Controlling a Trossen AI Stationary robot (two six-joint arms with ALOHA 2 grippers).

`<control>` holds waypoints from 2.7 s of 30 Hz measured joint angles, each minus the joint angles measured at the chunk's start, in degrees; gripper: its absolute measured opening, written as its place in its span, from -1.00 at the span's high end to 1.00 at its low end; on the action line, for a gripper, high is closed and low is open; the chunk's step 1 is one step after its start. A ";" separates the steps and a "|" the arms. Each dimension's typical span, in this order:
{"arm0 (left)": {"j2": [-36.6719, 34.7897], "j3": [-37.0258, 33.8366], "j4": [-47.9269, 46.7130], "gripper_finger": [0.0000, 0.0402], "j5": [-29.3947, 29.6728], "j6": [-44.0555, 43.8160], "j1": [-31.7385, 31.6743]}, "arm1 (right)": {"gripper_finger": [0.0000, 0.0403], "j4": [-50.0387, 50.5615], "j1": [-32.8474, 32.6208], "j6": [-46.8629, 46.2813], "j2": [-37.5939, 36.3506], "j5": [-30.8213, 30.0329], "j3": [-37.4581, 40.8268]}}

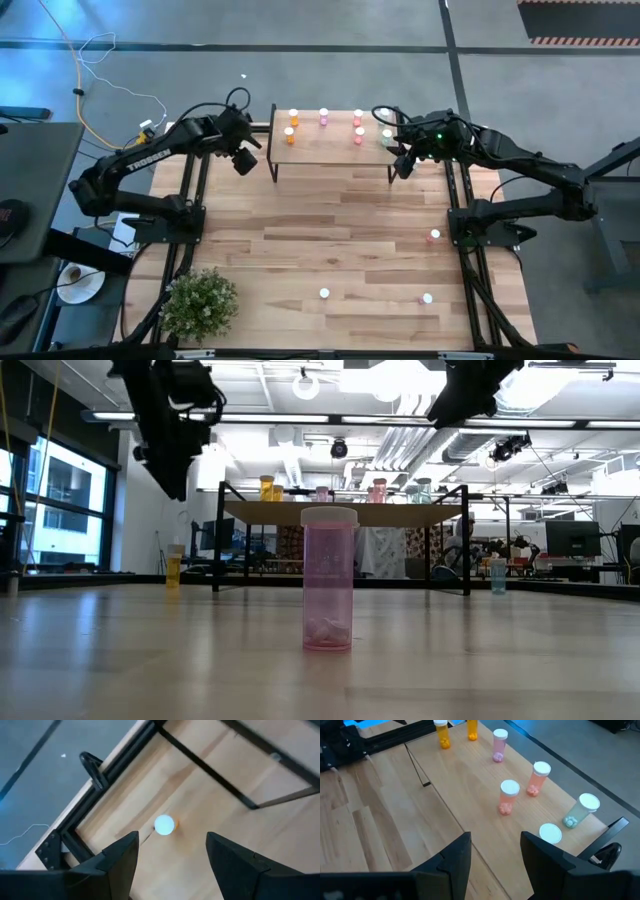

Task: Pick and place medicine bottles onto shelf by color
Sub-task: Put the orange pill bottle on the shelf aligned with the other orange pill bottles

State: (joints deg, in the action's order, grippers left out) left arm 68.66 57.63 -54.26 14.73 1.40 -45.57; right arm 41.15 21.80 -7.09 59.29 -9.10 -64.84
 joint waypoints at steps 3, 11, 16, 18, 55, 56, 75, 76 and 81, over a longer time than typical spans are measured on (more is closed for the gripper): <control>1.68 0.00 0.03 -0.11 -0.18 0.36 -1.76 | 0.19 -0.01 0.00 -0.46 0.00 0.00 0.00; 5.98 0.00 -0.49 -0.11 -1.85 2.24 -4.31 | 0.19 -0.02 0.00 -1.58 0.00 0.02 0.04; 8.50 0.00 -0.06 -0.11 -3.97 3.95 -5.45 | 0.19 -0.02 0.00 -1.97 0.00 0.02 0.04; 9.47 -0.03 -0.04 -0.11 -4.94 4.45 -5.88 | 0.19 -0.02 0.00 -2.05 0.00 0.02 0.04; 11.59 -3.19 2.96 -0.11 -8.07 1.89 -10.46 | 0.19 -0.04 0.01 -3.17 0.02 0.04 0.07; 11.59 -3.45 3.59 -0.11 -8.09 1.81 -10.46 | 0.19 -0.04 0.01 -3.17 0.02 0.04 0.08; 15.37 -5.35 7.97 -0.11 -8.11 0.27 -10.28 | 0.19 -0.06 0.01 -3.17 0.02 0.07 0.09; 15.87 -5.35 7.98 -0.11 -8.11 0.27 -10.28 | 0.19 -0.07 0.01 -3.17 0.02 0.06 0.09; 17.44 -5.35 8.19 -0.11 -8.04 0.27 -10.28 | 0.19 -0.05 0.02 -3.17 0.02 0.06 0.09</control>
State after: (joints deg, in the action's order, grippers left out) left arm 86.10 52.27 -46.07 6.68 1.67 -55.86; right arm 41.09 21.82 -10.26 59.31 -9.05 -64.75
